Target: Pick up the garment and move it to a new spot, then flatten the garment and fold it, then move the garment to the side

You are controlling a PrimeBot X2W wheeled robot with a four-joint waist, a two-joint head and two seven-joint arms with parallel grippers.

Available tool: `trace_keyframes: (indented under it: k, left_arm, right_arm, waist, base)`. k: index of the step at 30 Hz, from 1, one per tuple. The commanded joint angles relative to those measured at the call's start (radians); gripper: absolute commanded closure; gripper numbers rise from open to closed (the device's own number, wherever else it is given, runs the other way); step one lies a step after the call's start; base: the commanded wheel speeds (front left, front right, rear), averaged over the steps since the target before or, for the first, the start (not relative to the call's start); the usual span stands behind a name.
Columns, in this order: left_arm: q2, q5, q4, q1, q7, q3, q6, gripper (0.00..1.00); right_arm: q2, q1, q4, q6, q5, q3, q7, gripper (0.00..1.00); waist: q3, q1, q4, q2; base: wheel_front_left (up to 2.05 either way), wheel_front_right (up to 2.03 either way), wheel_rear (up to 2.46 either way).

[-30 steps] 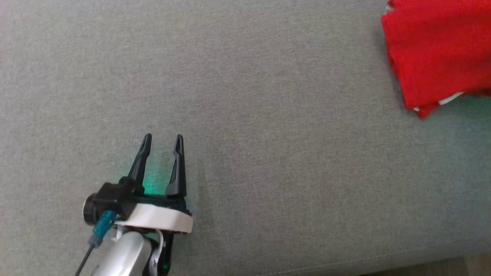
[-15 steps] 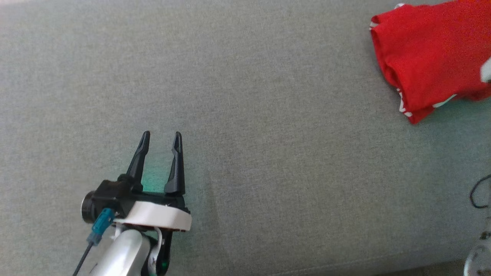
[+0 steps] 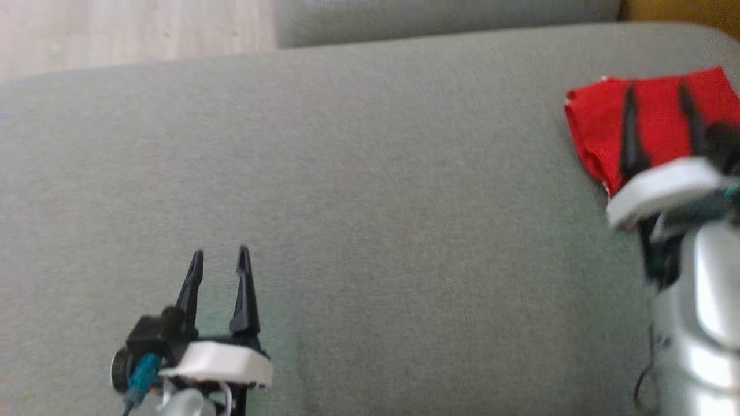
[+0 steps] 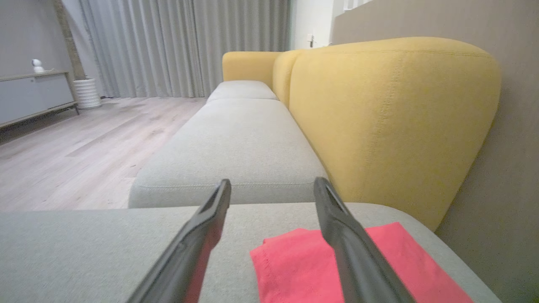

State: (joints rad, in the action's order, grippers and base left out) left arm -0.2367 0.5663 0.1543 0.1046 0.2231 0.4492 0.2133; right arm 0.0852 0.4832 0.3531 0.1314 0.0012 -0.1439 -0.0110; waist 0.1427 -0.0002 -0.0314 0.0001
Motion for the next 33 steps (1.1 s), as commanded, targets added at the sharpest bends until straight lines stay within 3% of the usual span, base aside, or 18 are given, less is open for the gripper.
trace_keyframes:
  k: [1,10,19,33]
  left_arm:
    - [-0.010,0.008,-0.014,-0.005,0.016,-0.050,0.014,0.00]
    - [-0.002,0.016,0.007,-0.078,0.025,-0.065,0.047,0.00]
    - [-0.005,0.002,0.020,-0.109,0.017,-0.032,0.049,0.00]
    - [0.001,0.013,0.038,-0.118,0.007,-0.008,0.039,0.00]
  right_arm:
    - [-0.022,-0.044,-0.049,-0.001,0.011,0.042,0.033,0.00]
    - [-0.035,-0.297,-0.115,-0.001,0.098,0.118,0.114,0.00]
    - [-0.035,-0.481,-0.200,-0.001,0.148,0.181,0.146,0.00]
    - [-0.035,-0.544,-0.204,-0.001,0.184,0.234,0.154,0.00]
  waist:
    - [-0.062,0.0002,0.052,-0.0001]
    - [-0.118,0.0002,0.113,-0.0001]
    - [-0.148,0.0002,0.129,-0.0001]
    - [-0.169,0.0002,0.093,-0.0001]
  base:
    - [0.00,0.00,0.00]
    - [0.00,0.00,0.00]
    - [0.00,0.00,0.00]
    - [0.00,0.00,0.00]
